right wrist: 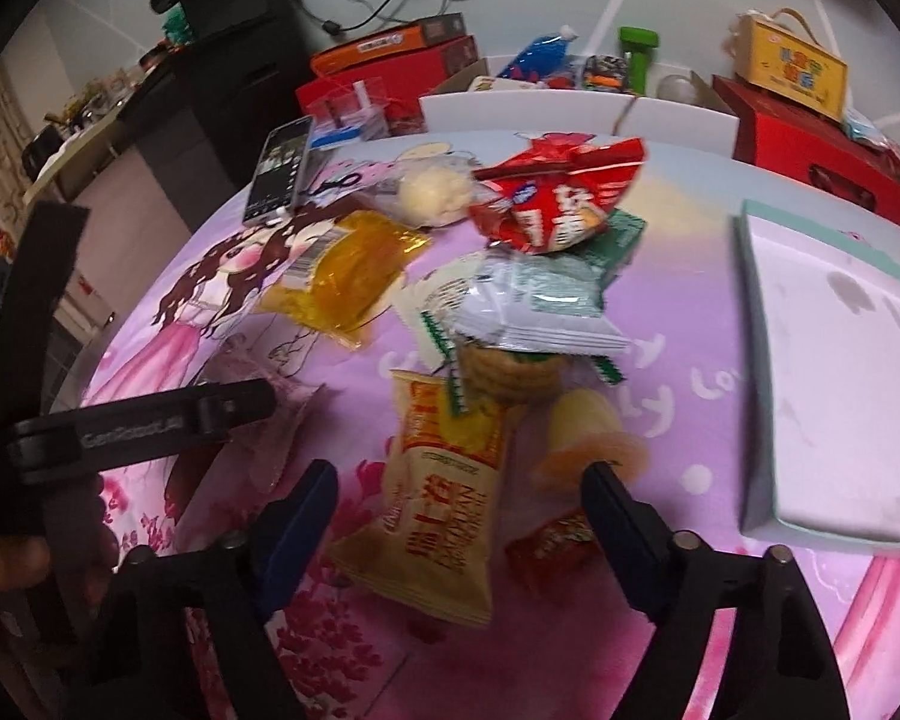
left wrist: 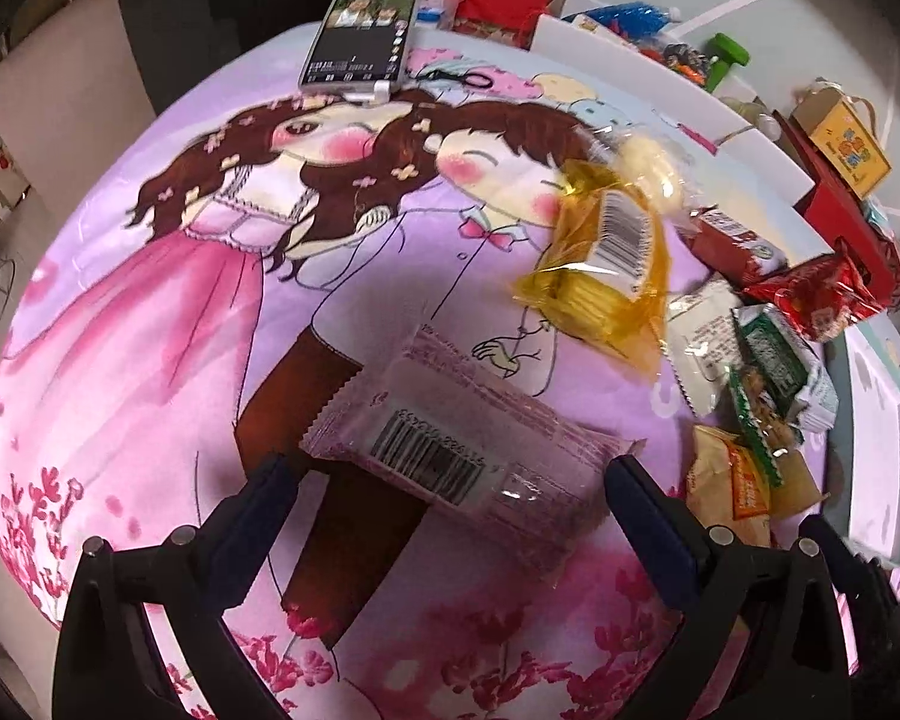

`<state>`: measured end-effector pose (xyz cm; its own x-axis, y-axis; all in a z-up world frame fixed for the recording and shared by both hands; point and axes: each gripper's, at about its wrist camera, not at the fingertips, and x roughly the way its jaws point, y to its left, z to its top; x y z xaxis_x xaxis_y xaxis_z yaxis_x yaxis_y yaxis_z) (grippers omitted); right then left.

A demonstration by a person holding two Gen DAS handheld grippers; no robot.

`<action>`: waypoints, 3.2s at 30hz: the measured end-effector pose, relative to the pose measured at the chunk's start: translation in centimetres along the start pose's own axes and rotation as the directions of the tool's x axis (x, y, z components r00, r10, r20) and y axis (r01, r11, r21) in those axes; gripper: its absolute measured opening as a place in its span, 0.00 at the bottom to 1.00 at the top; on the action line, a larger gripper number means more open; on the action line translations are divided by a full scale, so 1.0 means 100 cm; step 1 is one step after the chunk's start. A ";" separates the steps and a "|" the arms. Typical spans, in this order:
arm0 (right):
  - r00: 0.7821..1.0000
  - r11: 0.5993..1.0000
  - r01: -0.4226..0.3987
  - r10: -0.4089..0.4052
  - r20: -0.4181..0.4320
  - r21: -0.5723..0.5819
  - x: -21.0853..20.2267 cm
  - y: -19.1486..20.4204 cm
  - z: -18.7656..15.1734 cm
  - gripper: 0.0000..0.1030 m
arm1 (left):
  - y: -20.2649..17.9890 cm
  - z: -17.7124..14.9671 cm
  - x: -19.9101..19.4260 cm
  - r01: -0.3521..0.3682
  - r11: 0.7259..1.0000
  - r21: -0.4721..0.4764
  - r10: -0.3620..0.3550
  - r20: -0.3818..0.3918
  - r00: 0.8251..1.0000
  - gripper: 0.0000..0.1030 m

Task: Organize snacks
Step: 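Grasp the pink barcode pastry with the left tool while the right tool grasps the yellow swiss-roll packet, then carry both snacks into the white tray and open both tools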

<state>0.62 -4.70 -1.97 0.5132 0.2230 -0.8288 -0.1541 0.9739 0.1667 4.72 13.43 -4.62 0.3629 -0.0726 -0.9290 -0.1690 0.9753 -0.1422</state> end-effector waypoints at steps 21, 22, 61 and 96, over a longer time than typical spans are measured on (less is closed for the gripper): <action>0.997 1.000 -0.002 0.000 -0.082 -0.019 0.031 0.006 -0.001 0.48 | -0.005 0.016 0.017 0.065 0.995 -0.074 -0.066 -0.016 0.998 0.79; 0.997 1.000 -0.002 0.001 -0.082 -0.019 0.030 0.006 -0.001 0.47 | -0.005 0.017 0.015 0.066 0.995 -0.074 -0.067 -0.013 0.998 0.78; 0.999 0.998 -0.032 0.033 0.018 -0.054 -0.032 0.017 -0.010 0.36 | -0.001 0.005 -0.044 0.146 0.988 -0.054 -0.139 0.114 0.984 0.77; 0.961 0.972 0.139 -0.179 0.212 0.191 -0.111 -0.087 0.045 0.36 | -0.101 0.016 -0.062 0.248 0.958 0.145 -0.262 0.085 0.961 0.77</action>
<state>0.06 -15.45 8.22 0.6995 0.0489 -0.7129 0.0825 0.9855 0.1485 5.67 4.35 3.18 0.4708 -0.3078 -0.8268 0.0609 0.9463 -0.3176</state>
